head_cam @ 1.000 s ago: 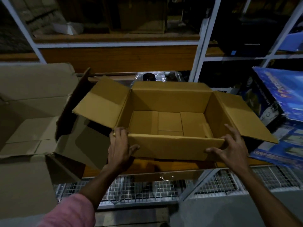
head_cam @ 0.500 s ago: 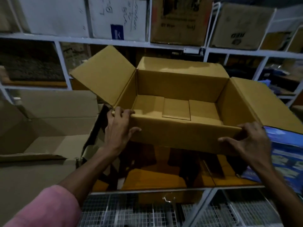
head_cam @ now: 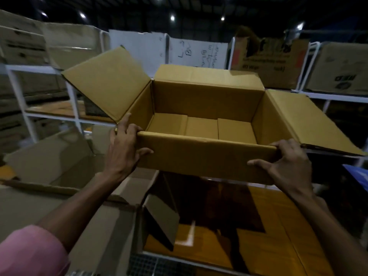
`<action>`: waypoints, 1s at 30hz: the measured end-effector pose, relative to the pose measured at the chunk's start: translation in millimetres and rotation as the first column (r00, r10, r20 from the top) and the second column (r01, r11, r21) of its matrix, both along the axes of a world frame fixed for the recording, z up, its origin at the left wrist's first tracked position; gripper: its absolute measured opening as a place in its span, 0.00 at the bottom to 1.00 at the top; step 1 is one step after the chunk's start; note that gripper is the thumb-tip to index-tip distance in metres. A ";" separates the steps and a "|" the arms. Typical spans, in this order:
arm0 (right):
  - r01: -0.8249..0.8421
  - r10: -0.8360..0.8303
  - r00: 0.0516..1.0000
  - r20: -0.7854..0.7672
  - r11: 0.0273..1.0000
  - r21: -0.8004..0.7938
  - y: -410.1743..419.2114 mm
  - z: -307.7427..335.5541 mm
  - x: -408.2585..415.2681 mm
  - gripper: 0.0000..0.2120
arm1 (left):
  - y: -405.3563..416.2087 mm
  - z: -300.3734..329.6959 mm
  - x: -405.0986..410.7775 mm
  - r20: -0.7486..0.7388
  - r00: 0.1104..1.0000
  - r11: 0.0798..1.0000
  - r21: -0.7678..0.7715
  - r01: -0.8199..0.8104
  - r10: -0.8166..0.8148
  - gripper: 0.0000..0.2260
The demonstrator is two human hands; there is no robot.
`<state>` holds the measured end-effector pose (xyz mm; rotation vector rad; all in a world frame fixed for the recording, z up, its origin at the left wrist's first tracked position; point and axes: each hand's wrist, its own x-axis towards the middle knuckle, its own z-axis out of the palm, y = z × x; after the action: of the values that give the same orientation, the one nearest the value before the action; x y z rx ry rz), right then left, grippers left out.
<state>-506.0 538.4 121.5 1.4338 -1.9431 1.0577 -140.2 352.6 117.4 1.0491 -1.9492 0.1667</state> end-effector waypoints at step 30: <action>-0.101 0.099 0.995 0.016 0.975 0.200 -232.5 -4.8 304.3 0.38 | -184.6 -15.4 323.3 0.089 0.982 0.967 0.180 -0.182 0.168 0.31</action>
<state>-201.7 305.8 116.7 1.6537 -2.0483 0.9305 183.1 168.0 102.0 1.3581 -1.9648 0.1211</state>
